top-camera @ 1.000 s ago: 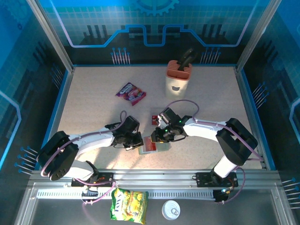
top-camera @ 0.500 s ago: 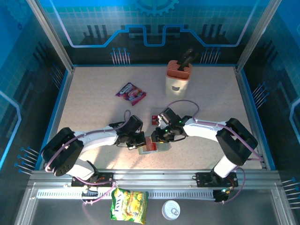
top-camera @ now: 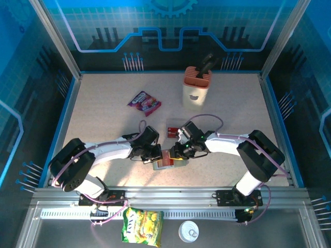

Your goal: Take the credit cards out of the card holder

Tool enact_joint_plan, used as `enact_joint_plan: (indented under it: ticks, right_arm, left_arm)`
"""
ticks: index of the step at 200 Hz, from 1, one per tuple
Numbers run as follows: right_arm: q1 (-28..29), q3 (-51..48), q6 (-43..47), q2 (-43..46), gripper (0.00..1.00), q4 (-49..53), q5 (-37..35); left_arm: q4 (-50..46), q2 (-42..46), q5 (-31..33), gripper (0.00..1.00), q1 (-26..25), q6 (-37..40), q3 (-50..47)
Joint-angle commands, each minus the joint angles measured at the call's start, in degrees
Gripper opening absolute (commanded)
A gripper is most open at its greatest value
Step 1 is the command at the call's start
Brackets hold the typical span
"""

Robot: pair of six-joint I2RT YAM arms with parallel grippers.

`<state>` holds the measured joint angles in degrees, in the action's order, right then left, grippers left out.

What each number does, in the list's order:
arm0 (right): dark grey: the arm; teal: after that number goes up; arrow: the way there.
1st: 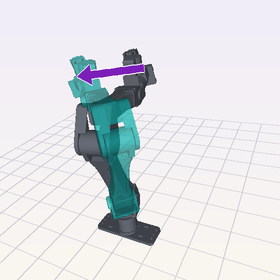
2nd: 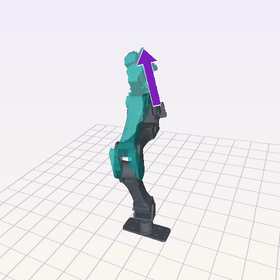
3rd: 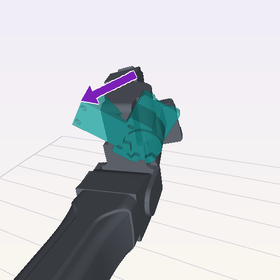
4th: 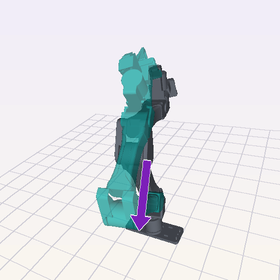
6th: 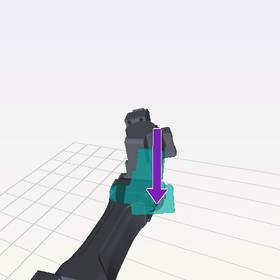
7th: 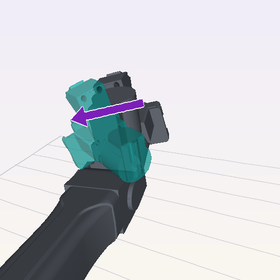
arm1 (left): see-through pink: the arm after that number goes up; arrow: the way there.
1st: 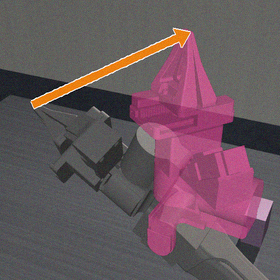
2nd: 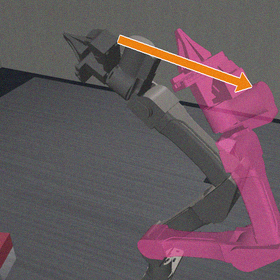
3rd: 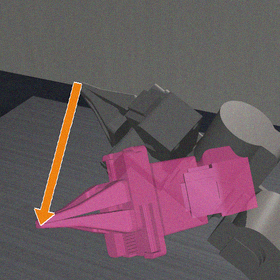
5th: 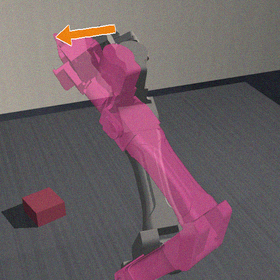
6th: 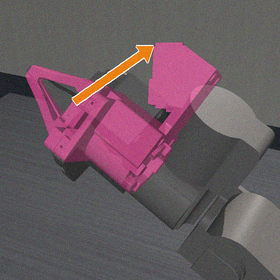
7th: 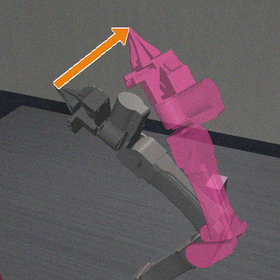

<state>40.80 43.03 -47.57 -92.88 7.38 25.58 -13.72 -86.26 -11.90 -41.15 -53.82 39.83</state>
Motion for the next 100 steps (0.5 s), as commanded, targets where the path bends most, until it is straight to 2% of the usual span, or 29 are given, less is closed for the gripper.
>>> enact_joint_plan:
  ticks: [1, 37, 100]
  right_arm:
    - [-1.24, -1.22, -1.22, -0.61, 0.28, -3.68, 2.98]
    - [-1.79, -2.2, -2.28, -2.07, 0.25, -7.59, 5.92]
    - [-3.08, -3.37, -1.88, -0.4, 0.25, -6.57, 3.99]
  left_arm:
    - [-3.73, 0.13, 1.27, 0.06, 0.26, 0.99, -0.62]
    - [-3.91, 0.11, 1.2, 0.06, 0.27, 0.91, -0.47]
    - [-4.48, 0.26, 1.37, 0.06, 0.28, 0.95, -0.2]
